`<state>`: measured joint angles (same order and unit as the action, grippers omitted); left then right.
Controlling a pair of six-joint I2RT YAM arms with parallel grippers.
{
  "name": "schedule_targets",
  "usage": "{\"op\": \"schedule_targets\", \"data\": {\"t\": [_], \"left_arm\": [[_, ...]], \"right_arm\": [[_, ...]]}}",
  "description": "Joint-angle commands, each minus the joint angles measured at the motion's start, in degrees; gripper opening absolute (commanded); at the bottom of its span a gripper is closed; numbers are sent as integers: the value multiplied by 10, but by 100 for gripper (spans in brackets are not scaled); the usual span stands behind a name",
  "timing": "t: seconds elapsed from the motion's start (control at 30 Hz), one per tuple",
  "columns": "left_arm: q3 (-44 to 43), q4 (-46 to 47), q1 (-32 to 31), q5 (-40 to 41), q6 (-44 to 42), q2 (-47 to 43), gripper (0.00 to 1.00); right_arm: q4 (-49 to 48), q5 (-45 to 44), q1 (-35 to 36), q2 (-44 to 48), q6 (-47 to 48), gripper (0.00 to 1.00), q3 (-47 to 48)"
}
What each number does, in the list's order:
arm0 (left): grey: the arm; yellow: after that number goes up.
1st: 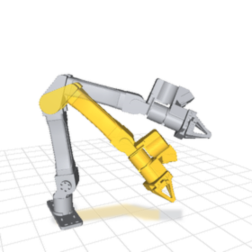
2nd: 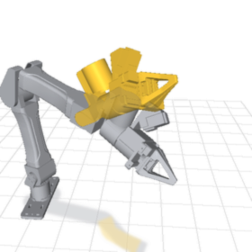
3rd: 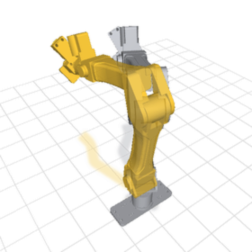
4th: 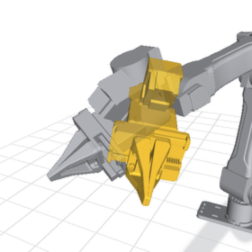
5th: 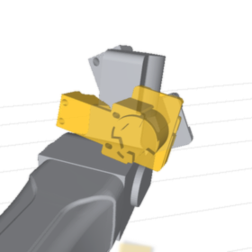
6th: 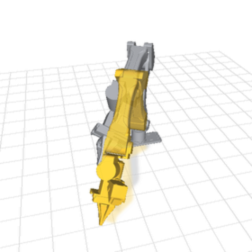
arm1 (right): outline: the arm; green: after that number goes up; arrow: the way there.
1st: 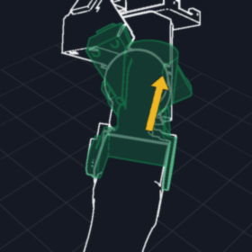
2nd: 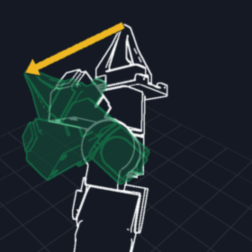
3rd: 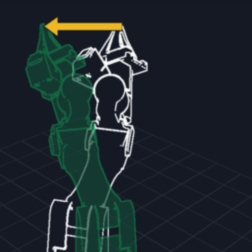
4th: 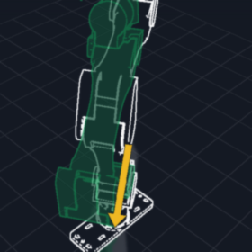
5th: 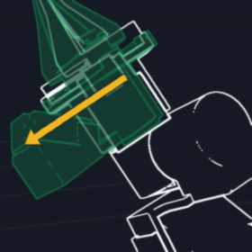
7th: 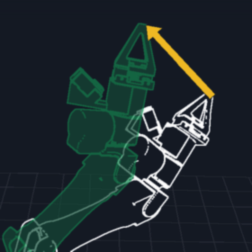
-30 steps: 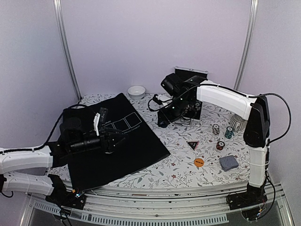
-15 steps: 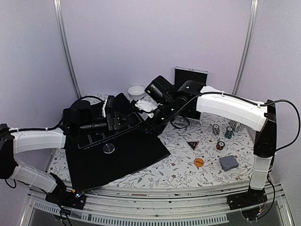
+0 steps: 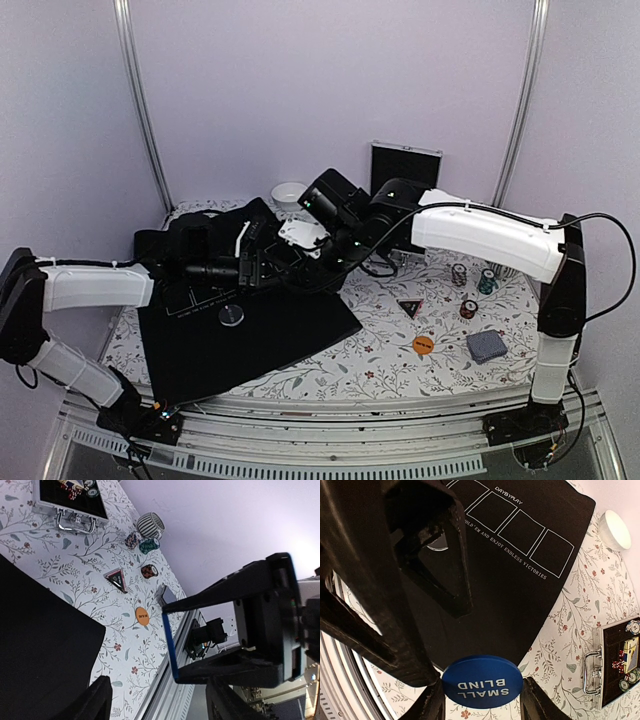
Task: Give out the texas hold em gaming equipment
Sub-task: Pass from the right arm to the left
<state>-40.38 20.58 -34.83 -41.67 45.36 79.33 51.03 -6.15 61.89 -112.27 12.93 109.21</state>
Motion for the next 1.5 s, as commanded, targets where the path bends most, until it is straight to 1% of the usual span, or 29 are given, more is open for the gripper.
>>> {"op": "schedule_targets", "data": {"t": [0.0,0.1,0.23,0.3,0.47,0.63,0.7,0.8,0.97,1.0,1.07,1.1,1.17,1.2,1.3,1.33,1.37,1.47], "left_arm": [[-23,-13,-17,-15,-13,26,66],[-24,6,-19,-15,-4,39,66],[-18,53,-20,-20,22,50,66],[-18,58,-20,-10,29,56,63],[-22,70,-23,-20,35,73,50],[-25,83,-33,-24,31,74,32],[-23,87,-34,-23,32,75,21],[-17,102,-34,-26,40,79,1],[-4,114,-32,-27,46,74,0],[0,107,-29,-17,43,69,0],[5,85,-18,2,37,55,0],[7,74,-11,8,34,48,0],[14,58,13,20,31,31,0],[18,48,27,26,27,20,0],[31,-7,80,63,4,-20,0],[37,-24,103,77,-4,-37,0],[46,-41,129,87,-12,-54,0],[76,-90,229,116,-29,-104,0]], "right_arm": [[-10,-20,11,-15,13,45,14],[-9,-17,14,-18,15,45,16],[-9,-18,17,-22,17,45,16],[-8,-18,18,-23,17,45,16],[-11,-19,19,-22,18,45,16],[-12,-29,18,-28,19,45,15],[-14,-29,19,-29,19,45,15],[-15,-27,19,-30,18,45,15],[-15,-44,19,-24,16,45,3],[-15,-47,19,-21,15,47,0],[-19,-52,19,-14,12,55,-9],[-22,-54,19,-9,11,60,-13],[-34,-63,19,3,5,76,-24],[-41,-68,19,10,2,82,-31],[-67,-95,18,36,-5,98,-55],[-76,-100,18,46,-6,99,-65],[-84,-104,16,56,-9,99,-76],[-103,-104,5,81,-17,99,-111]]}}
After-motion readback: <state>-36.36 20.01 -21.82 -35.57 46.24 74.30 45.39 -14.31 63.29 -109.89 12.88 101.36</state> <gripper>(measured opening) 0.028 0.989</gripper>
